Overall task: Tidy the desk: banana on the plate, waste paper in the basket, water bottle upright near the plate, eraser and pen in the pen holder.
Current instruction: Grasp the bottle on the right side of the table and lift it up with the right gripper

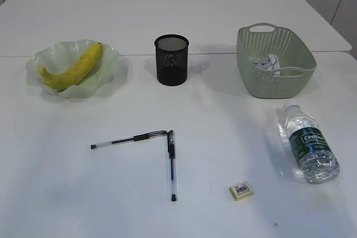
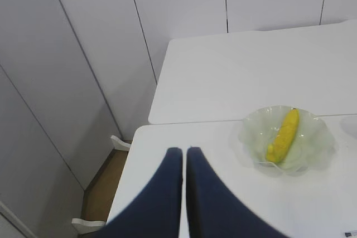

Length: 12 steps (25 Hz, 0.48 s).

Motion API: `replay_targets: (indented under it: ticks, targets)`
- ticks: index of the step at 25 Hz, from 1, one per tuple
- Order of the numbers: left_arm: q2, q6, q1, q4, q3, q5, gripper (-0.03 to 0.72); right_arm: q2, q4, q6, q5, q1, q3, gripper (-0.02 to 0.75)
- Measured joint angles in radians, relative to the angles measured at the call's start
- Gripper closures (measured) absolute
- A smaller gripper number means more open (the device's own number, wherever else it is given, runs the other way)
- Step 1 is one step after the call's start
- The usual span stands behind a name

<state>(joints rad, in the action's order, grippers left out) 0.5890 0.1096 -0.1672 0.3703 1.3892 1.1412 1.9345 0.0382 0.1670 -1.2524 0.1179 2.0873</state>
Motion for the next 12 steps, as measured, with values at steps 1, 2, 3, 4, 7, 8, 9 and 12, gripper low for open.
replay_targets:
  ticks: [1,2,3,4,7,8,9,12]
  targets:
    - [0.0,0.0,0.0,0.0,0.0,0.0,0.704,-0.017,0.004,-0.002,0.0,0.0,-0.029,0.452]
    - [0.0,0.0,0.0,0.0,0.0,0.0,0.704,-0.032,0.009,-0.002,0.0,0.0,-0.061,0.452]
    - [0.0,0.0,0.0,0.0,0.0,0.0,0.704,-0.044,0.011,-0.004,0.0,0.0,-0.091,0.452]
    - [0.0,0.0,0.0,0.0,0.0,0.0,0.704,-0.058,0.011,-0.004,0.0,0.0,-0.114,0.452]
    - [0.0,0.0,0.0,0.0,0.0,0.0,0.704,-0.086,0.013,-0.004,0.0,0.0,-0.186,0.452]
    - [0.0,0.0,0.0,0.0,0.0,0.0,0.704,-0.094,0.013,-0.004,0.0,0.0,-0.203,0.452]
    - [0.0,0.0,0.0,0.0,0.0,0.0,0.704,-0.101,0.013,-0.006,0.0,0.0,-0.22,0.452]
    - [0.0,0.0,0.0,0.0,0.0,0.0,0.704,-0.117,0.009,-0.01,0.0,0.0,-0.268,0.453]
